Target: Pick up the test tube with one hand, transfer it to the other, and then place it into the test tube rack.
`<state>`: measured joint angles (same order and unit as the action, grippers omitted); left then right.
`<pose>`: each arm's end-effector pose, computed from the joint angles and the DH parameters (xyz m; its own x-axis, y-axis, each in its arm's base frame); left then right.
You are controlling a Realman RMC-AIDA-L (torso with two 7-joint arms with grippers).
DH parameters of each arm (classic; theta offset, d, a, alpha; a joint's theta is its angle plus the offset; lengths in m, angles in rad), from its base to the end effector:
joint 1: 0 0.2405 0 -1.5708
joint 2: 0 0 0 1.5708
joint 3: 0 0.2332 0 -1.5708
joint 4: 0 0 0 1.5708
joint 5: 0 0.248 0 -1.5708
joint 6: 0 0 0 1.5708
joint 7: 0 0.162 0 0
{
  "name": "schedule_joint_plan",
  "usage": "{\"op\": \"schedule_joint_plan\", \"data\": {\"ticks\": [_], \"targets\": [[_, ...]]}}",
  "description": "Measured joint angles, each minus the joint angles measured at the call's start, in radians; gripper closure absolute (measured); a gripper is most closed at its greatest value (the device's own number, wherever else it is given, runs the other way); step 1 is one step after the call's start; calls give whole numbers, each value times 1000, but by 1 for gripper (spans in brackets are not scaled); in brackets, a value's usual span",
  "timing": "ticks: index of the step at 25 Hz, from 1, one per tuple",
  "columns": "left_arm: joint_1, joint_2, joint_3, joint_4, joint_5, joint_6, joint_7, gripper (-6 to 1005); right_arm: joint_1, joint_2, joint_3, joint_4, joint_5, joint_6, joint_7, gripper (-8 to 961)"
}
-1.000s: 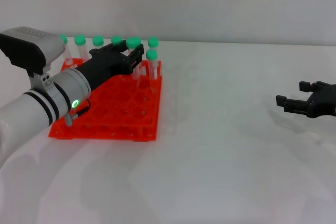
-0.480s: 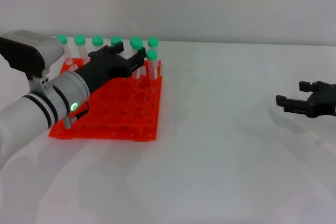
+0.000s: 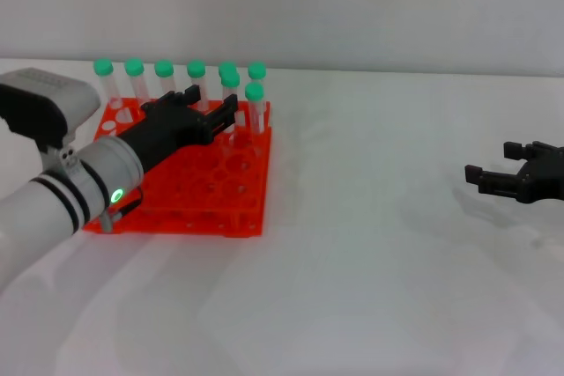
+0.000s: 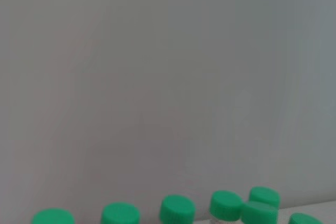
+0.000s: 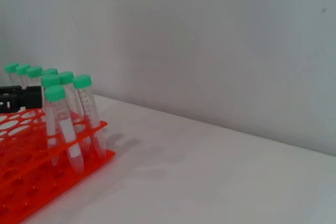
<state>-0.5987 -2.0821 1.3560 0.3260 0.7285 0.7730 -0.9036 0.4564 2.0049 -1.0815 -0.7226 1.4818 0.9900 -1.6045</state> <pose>-0.2669 0.4339 -0.0567 0.6531 0.2719 0.7068 0.7285 -0.4805 -0.4882 0.2841 0.4203 0.0159 0.7642 -0.3957 -0.5094 -0.6297 -0.6288 -0.4562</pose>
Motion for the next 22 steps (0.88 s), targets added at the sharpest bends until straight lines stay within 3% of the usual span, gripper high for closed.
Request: {"op": "schedule_joint_plan", "data": {"ticks": [5, 10, 16, 22], "targets": [[46, -4, 0, 11, -7, 82, 55, 313, -5, 0, -1, 0, 0, 1, 0, 85], [149, -4, -5, 50, -19, 267, 155, 317, -20, 0, 1, -7, 0, 2, -8, 85], [255, -5, -1, 36, -150, 443, 322, 318, -49, -1, 14, -11, 7, 4, -40, 85], [295, -6, -1, -50, -263, 562, 405, 319, -96, 4, 184, 24, 48, 111, -178, 85]]}}
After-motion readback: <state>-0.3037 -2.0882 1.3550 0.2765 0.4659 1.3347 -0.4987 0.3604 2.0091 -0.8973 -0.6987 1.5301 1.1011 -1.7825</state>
